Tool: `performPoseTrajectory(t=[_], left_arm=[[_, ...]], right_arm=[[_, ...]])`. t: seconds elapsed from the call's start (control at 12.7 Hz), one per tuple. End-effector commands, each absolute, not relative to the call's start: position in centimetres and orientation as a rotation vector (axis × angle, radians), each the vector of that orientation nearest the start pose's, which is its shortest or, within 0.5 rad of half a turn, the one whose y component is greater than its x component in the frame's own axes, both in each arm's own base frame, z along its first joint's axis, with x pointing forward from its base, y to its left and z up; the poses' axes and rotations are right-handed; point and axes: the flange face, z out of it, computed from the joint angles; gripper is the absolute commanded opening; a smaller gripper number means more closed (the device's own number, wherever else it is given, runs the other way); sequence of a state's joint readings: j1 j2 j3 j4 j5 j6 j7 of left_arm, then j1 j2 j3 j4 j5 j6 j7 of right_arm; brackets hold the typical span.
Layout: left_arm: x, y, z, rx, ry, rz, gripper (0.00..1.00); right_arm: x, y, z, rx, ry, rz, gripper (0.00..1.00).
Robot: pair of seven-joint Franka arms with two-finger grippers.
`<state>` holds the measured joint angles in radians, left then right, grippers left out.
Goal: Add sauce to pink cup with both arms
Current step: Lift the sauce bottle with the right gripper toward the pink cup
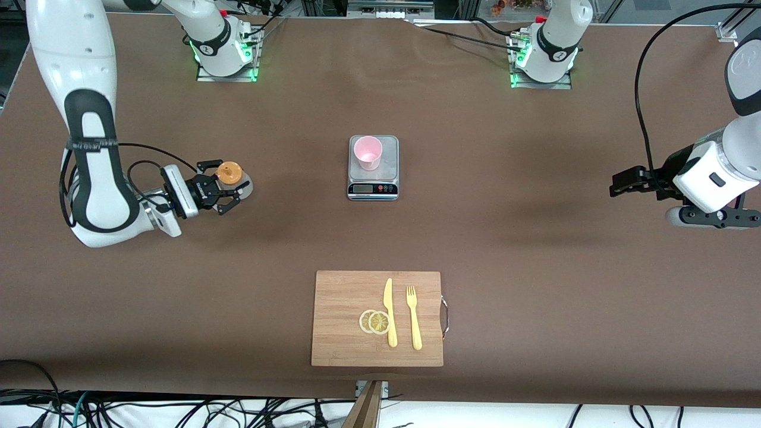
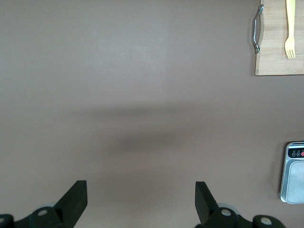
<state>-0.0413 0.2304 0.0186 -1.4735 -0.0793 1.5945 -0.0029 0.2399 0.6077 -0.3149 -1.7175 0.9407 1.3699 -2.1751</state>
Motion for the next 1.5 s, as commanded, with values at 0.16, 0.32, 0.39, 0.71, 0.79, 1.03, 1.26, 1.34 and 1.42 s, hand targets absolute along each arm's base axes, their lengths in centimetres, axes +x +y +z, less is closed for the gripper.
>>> performPoseTrajectory(t=[0.16,0.32,0.39,0.71,0.79,1.03,1.26,1.34,1.42], left_arm=[[62.7,-2.4,55.0,-3.205,0.047,0.148,1.0],[62.7,-2.4,55.0,-3.205,0.049,0.148,1.0],[62.7,-2.4,55.0,-3.205,0.049,0.148,1.0],[62.7,-2.5,55.0,-3.205,0.049,0.148,1.0],[62.7,-2.5,55.0,-3.205,0.052,0.148,1.0],[62.7,-2.4,55.0,-3.205,0.049,0.148,1.0],[62.7,-2.5,55.1,-3.205,0.052,0.146,1.0],[62.7,-2.5,55.0,-3.205,0.049,0.148,1.0],[62.7,-2.6,55.0,-3.207,0.054,0.148,1.0]], right_arm=[[58.0,15.3,29.6,-1.485,-1.684,-0.127,0.15],[57.3,19.8,30.6,-1.594,-1.742,-0.021,0.15],[56.7,21.9,30.9,-1.646,-1.8,0.048,0.15],[54.8,27.2,30.5,-1.745,-1.921,0.184,0.15],[54.1,28.4,30.8,-1.771,-1.945,0.227,0.15],[52.8,30.2,31.1,-1.877,-2.011,0.351,0.15],[50.7,33.2,31.5,-1.989,-2.059,0.464,0.15],[50.0,34.2,32.0,-2.048,-2.084,0.5,0.15],[49.5,34.9,32.3,-2.082,-2.117,0.527,0.15]])
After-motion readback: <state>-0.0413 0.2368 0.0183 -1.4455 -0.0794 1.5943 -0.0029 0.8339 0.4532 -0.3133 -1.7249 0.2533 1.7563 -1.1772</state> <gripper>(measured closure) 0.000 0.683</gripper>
